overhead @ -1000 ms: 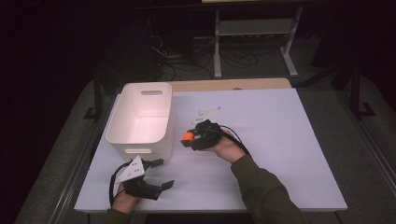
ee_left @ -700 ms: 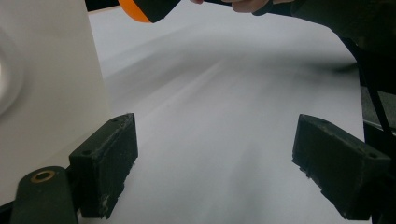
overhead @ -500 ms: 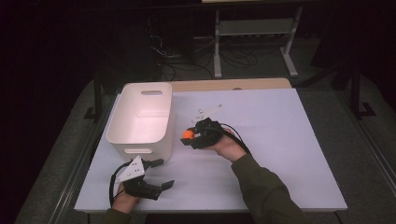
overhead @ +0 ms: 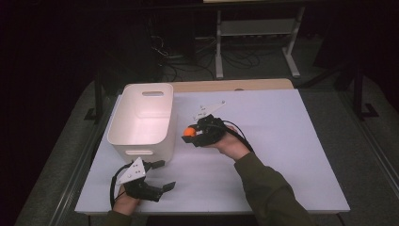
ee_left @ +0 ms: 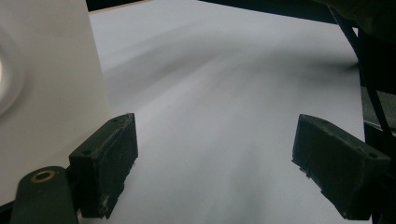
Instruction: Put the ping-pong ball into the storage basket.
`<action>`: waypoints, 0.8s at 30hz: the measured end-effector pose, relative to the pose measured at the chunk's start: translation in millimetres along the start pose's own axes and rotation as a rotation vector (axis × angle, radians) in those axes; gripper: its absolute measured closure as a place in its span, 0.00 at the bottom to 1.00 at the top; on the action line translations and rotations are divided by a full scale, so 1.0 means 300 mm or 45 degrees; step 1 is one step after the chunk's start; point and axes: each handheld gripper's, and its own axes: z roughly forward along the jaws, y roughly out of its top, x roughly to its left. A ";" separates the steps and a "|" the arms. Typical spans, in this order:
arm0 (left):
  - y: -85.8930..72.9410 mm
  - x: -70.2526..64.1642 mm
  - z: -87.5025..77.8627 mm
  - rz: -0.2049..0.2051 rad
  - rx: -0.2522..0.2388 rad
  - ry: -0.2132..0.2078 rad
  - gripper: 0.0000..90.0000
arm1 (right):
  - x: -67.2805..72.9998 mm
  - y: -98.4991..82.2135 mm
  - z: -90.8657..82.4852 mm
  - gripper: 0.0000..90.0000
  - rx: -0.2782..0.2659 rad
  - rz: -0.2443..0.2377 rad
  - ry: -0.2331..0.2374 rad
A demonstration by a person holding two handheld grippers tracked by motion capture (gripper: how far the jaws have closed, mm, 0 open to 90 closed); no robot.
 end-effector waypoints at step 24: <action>-0.001 0.000 -0.001 -0.001 -0.006 0.001 0.16 | 0.005 0.105 -0.044 0.55 -0.012 -0.040 0.006</action>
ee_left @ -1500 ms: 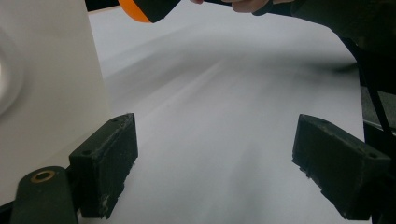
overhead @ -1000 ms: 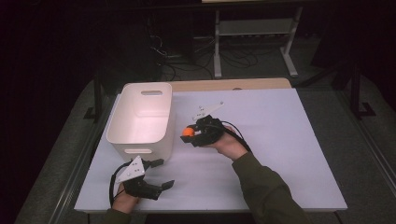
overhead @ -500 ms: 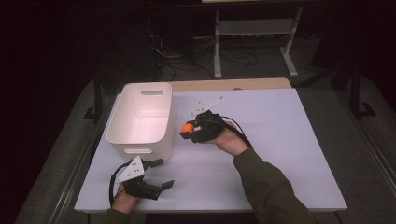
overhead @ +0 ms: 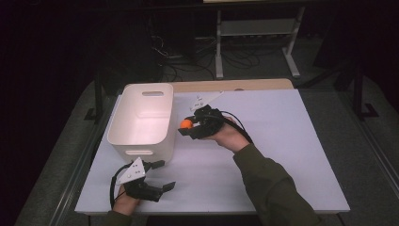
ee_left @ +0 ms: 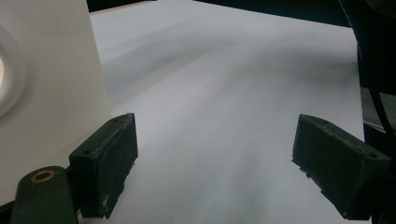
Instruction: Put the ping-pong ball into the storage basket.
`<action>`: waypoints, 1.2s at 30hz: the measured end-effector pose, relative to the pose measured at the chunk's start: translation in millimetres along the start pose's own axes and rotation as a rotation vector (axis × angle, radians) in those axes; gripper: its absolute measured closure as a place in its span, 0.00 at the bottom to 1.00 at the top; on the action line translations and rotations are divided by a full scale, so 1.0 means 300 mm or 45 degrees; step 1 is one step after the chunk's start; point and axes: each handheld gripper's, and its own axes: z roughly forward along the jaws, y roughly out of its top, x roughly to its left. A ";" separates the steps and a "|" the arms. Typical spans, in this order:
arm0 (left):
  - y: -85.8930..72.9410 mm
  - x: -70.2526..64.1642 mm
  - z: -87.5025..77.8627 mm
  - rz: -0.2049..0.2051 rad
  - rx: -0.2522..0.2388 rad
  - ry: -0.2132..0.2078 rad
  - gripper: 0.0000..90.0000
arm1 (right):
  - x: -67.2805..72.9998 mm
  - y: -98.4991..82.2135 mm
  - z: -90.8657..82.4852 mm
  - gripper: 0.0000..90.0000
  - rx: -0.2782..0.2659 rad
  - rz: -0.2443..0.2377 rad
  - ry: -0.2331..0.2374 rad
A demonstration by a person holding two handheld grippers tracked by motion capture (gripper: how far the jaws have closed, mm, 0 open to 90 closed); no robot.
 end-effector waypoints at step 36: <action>-0.001 0.000 -0.002 -0.001 -0.008 0.000 0.16 | 0.008 0.159 0.062 0.55 -0.027 -0.035 0.043</action>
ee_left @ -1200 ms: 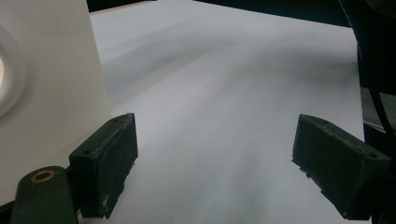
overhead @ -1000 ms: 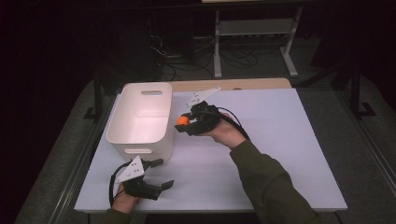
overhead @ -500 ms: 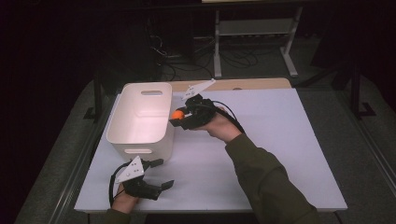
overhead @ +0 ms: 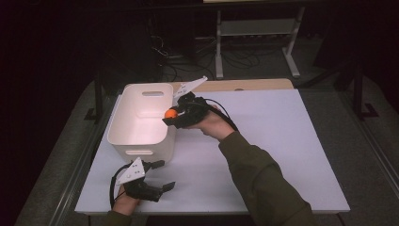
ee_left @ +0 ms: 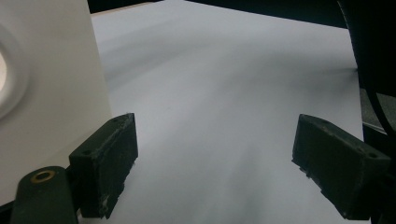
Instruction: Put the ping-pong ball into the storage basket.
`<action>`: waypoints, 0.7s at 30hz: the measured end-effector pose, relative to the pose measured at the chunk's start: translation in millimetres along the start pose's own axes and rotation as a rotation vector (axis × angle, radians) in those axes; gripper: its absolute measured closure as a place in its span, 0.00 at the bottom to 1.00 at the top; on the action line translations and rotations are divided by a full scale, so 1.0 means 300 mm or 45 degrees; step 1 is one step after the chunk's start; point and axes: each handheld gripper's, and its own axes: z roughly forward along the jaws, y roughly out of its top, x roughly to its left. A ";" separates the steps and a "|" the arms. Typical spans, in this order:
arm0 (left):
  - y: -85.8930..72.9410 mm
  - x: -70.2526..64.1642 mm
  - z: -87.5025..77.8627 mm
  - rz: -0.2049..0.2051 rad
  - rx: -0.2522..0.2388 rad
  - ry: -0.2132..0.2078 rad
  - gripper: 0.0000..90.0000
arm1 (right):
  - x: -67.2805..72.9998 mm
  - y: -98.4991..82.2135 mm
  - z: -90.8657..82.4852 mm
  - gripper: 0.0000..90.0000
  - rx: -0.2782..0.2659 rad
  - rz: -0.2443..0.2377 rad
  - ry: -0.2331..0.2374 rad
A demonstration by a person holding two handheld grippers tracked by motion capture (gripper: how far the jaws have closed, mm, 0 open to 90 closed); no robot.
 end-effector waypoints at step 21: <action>0.000 0.000 -0.001 0.005 0.001 -0.001 0.16 | 0.015 0.081 0.090 0.55 0.002 -0.021 0.032</action>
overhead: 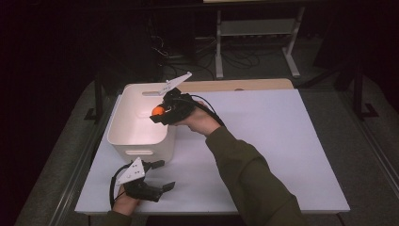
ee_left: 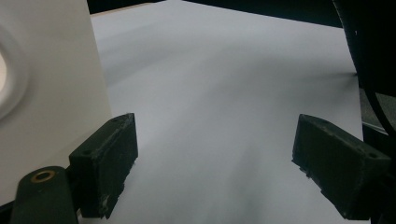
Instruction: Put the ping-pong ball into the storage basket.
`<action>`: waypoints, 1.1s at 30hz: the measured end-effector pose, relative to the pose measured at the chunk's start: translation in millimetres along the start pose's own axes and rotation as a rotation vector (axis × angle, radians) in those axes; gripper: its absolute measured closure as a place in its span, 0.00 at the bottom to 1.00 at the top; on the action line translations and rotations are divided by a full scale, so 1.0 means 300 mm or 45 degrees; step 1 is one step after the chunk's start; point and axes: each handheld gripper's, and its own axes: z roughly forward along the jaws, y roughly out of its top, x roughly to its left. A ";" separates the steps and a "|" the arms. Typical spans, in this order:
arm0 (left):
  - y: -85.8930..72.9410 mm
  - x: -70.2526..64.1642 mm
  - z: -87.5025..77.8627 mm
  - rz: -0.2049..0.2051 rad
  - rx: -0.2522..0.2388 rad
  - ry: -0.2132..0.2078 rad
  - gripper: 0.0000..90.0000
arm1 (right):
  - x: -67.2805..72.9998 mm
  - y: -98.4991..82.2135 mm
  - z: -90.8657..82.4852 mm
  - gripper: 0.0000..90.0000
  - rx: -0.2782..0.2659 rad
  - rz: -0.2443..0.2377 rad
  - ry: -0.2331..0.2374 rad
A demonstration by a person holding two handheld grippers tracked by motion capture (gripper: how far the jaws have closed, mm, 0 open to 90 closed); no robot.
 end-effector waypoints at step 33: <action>0.000 0.001 -0.001 -0.002 -0.009 -0.007 0.16 | 0.032 0.043 0.182 0.55 0.193 -0.054 0.053</action>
